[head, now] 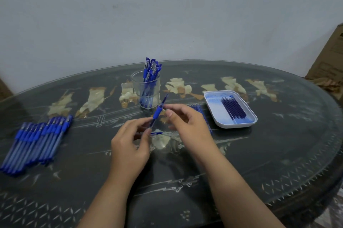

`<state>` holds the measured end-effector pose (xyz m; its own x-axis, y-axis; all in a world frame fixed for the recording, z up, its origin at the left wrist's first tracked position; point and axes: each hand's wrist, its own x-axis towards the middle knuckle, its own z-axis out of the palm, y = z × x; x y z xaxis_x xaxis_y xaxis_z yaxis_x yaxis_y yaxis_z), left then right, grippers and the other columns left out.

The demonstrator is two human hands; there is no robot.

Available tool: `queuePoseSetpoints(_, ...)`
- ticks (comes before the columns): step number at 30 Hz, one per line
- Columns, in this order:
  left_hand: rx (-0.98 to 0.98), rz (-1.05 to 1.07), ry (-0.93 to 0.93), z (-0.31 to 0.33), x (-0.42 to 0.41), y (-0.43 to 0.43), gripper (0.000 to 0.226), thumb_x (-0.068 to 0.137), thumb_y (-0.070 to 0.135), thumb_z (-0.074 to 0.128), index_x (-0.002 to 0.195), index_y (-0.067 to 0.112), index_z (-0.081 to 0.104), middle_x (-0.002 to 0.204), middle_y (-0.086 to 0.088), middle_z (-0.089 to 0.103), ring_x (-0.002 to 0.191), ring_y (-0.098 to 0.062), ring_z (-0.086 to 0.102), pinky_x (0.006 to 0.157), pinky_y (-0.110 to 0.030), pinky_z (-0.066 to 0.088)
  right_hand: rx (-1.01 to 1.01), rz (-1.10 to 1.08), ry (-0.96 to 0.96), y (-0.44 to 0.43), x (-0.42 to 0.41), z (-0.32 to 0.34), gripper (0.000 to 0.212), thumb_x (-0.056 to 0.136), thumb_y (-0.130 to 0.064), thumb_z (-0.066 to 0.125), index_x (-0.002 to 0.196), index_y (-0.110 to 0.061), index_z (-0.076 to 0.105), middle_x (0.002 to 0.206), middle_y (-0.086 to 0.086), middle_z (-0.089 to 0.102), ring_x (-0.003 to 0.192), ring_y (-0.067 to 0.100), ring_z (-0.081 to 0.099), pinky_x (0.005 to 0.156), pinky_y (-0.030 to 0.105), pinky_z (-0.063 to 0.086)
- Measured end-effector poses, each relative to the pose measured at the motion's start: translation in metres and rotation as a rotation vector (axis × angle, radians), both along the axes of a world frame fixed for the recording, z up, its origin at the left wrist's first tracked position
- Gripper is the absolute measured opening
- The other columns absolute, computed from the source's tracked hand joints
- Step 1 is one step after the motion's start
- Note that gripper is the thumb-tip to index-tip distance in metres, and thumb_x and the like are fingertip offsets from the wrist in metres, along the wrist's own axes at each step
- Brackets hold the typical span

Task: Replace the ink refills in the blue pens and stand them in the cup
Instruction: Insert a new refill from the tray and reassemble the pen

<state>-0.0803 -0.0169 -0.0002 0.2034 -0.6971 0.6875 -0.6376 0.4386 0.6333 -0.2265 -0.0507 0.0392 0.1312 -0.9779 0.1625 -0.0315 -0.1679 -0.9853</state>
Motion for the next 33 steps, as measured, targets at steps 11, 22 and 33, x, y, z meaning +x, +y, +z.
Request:
queuePoseSetpoints(11, 0.118, 0.312, 0.593, 0.010, 0.023, 0.002, 0.024, 0.094, 0.004, 0.056, 0.108, 0.024, 0.059, 0.104, 0.003, 0.065, 0.094, -0.008, 0.061, 0.086, -0.023, 0.048, -0.178, -0.013, 0.558, -0.005, 0.020, -0.020, 0.018, 0.091, -0.013, 0.063, 0.103, -0.022, 0.071, 0.083, -0.016, 0.056, 0.073, -0.005, 0.050, 0.067, 0.003, 0.034)
queuePoseSetpoints(22, 0.215, 0.328, 0.503, -0.006, 0.044, 0.007, 0.030, 0.093, 0.001, 0.055, 0.102, 0.029, 0.060, 0.107, 0.000, 0.065, 0.097, -0.006, 0.061, 0.084, -0.018, 0.046, -0.310, -0.091, 0.934, -0.011, 0.067, -0.043, 0.037, 0.092, -0.045, 0.058, 0.123, -0.026, 0.063, 0.117, -0.003, 0.053, 0.114, 0.021, 0.040, 0.099, 0.033, 0.034)
queuePoseSetpoints(33, 0.235, 0.274, 0.441, -0.009, 0.044, 0.002, 0.030, 0.091, 0.001, 0.057, 0.104, 0.027, 0.063, 0.105, 0.004, 0.066, 0.095, -0.005, 0.063, 0.085, -0.017, 0.047, -0.490, -0.260, 0.765, -0.016, 0.071, -0.061, 0.009, 0.082, -0.029, 0.072, 0.088, -0.022, 0.071, 0.092, -0.003, 0.056, 0.096, 0.023, 0.047, 0.080, 0.031, 0.031)
